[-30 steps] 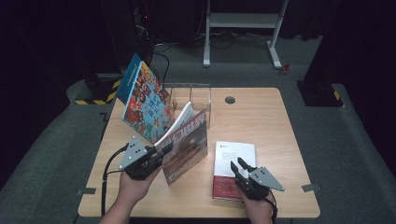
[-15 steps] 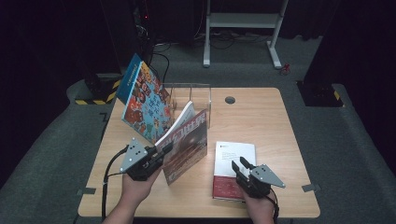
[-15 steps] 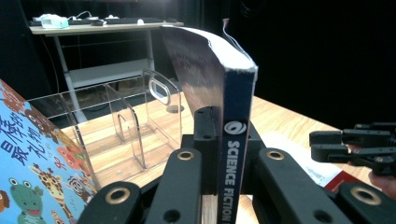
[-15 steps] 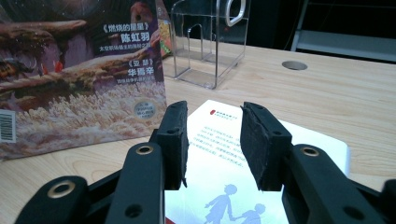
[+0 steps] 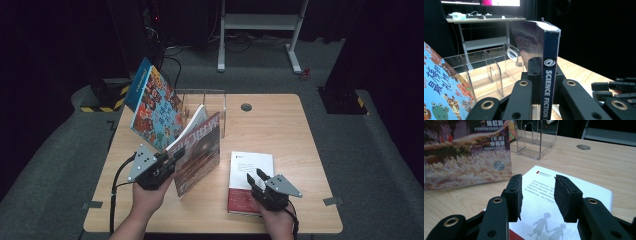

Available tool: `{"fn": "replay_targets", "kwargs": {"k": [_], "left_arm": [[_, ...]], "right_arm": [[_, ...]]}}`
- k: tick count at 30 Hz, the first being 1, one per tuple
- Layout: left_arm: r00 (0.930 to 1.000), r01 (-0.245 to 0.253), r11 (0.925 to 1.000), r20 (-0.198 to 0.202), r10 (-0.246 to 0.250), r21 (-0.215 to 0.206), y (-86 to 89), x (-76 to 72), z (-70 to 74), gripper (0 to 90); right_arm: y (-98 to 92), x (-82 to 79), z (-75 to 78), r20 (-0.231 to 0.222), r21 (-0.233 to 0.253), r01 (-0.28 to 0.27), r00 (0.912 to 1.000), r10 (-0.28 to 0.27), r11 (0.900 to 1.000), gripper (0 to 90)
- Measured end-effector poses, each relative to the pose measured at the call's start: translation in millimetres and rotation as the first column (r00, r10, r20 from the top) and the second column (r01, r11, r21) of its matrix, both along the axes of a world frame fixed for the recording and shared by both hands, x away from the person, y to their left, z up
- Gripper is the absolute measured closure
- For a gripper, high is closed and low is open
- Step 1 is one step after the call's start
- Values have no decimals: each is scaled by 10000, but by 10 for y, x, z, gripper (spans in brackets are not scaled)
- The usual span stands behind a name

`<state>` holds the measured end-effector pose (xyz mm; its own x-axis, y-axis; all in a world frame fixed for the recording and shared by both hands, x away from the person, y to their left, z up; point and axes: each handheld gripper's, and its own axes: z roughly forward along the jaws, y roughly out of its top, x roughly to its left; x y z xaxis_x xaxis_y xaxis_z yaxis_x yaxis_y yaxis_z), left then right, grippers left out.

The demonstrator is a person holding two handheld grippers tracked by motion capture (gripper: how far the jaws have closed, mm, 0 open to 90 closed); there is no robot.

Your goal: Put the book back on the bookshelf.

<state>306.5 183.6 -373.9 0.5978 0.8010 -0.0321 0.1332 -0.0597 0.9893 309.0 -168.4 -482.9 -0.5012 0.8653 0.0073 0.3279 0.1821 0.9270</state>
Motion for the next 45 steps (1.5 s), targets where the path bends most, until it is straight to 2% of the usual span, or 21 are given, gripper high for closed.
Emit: {"fn": "replay_targets", "kwargs": {"k": [4, 11, 20, 25, 28, 37, 39, 45], "left_arm": [[9999, -70, 10000, 90, 70, 27, 2, 23, 60, 838], [9987, -379, 9991, 354, 373, 187, 18, 51, 138, 839], [9951, -901, 9949, 461, 880, 452, 73, 112, 221, 839], [9930, -1116, 9929, 448, 1097, 422, 108, 151, 236, 839], [9903, -1339, 9896, 436, 1316, 531, 132, 191, 250, 839], [9830, -1810, 9824, 387, 1793, 467, 181, 274, 292, 839], [9793, -2006, 9784, 374, 1989, 499, 177, 329, 309, 839], [9742, -2249, 9729, 317, 2235, 534, 128, 465, 337, 839]], "right_arm": [[-1, 5, -5, -182, -42, -44, 9998, 43, 10000, 591], [-6, 14, -9, -218, -14, -127, 9997, 127, 9999, 592], [-8, 15, -12, -211, -30, -160, 9996, 159, 9999, 591], [-10, 17, -12, -236, -25, -164, 9996, 163, 9999, 592], [-9, 14, -12, -237, -1, -177, 9996, 177, 9998, 592], [-8, 13, -13, -235, -3, -179, 9996, 179, 9998, 592], [-5, 12, -13, -236, -1, -172, 9996, 172, 9999, 592], [-8, 13, -14, -216, 26, -190, 9996, 190, 9998, 591]]}}
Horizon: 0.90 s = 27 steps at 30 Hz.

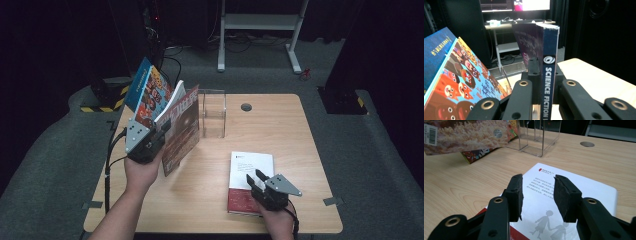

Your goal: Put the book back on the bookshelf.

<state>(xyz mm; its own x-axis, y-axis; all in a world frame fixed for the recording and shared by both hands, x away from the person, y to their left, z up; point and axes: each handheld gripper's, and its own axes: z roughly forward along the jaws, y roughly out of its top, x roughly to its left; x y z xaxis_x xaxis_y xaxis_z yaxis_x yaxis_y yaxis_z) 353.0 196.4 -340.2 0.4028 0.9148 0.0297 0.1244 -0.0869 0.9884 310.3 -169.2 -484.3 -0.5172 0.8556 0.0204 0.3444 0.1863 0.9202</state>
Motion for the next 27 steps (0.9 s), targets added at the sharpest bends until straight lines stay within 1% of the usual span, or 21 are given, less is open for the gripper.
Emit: {"fn": "replay_targets", "kwargs": {"k": [5, 8, 17, 23, 25, 27], "left_arm": [[9999, -151, 9998, -26, 151, 109, -74, 110, 5, 839], [9997, -246, 9997, -78, 246, 86, -108, 172, -3, 839], [9982, -568, 9984, -176, 569, 68, -145, 310, -31, 839], [9981, -601, 9982, -165, 601, 39, -155, 369, -34, 839], [9981, -608, 9981, -72, 609, 50, -172, 409, -30, 839], [9981, -616, 9981, -64, 617, 25, -179, 423, -31, 839]], "right_arm": [[-4, -2, 1, 24, 34, 23, 10000, -23, 10000, 591], [-8, -4, 5, 37, 60, 43, 10000, -43, 10000, 591], [-9, -8, 8, 38, 93, 46, 10000, -46, 9999, 591], [-10, -7, 8, 81, 75, 22, 10000, -23, 10000, 591], [-8, -8, 7, 50, 94, 35, 10000, -35, 10000, 591], [-6, -7, 8, 59, 102, 12, 10000, -13, 9999, 591]]}}
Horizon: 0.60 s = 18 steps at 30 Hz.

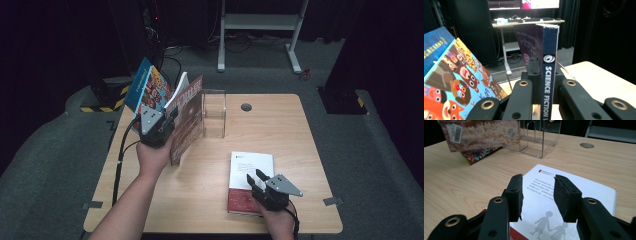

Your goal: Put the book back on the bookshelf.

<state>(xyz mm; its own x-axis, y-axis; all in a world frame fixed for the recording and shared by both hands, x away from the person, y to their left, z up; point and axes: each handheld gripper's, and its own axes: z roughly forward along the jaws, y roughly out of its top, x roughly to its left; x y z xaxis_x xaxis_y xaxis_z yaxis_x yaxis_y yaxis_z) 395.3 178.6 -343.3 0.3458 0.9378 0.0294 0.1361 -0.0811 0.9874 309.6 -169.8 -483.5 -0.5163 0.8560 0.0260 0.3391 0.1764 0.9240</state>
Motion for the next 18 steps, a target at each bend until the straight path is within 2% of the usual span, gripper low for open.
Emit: {"fn": "replay_targets", "kwargs": {"k": [12, 18], "left_arm": [[9999, -166, 9997, -50, 165, -203, -75, 225, 6, 839], [9997, -256, 9996, 0, 256, -86, -109, 347, 27, 839]], "right_arm": [[-6, -7, 8, 23, 60, -40, 10000, 39, 10000, 589], [-14, 0, 7, 2, 92, -58, 10000, 58, 9999, 589]]}}
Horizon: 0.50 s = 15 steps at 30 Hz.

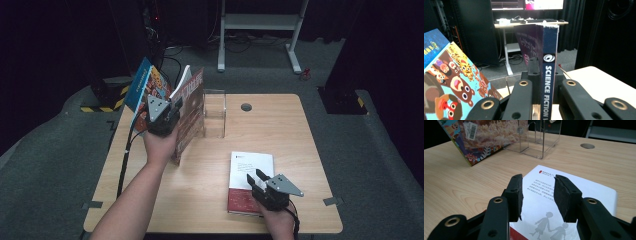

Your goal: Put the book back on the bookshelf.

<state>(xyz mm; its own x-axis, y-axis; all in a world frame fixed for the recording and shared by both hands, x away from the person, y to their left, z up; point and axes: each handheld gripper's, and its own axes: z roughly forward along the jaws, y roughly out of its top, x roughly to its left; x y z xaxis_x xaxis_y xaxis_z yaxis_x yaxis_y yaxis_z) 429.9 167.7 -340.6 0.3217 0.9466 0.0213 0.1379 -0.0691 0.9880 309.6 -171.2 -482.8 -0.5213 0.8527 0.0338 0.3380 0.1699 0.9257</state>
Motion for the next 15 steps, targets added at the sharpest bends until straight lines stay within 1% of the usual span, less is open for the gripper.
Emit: {"fn": "replay_targets", "kwargs": {"k": [4, 9, 15], "left_arm": [[9999, -11, 10000, 107, 12, -39, -19, 64, 14, 839], [9999, -35, 10000, 106, 35, 72, -43, 134, 22, 839], [10000, -54, 10000, 57, 54, -14, -52, 206, 19, 839]], "right_arm": [[-6, 5, -2, 43, -5, -8, 10000, 8, 10000, 589], [-7, 1, 0, 27, 21, 0, 10000, 0, 10000, 590], [-6, 0, -3, -9, 48, 13, 10000, -13, 10000, 590]]}}
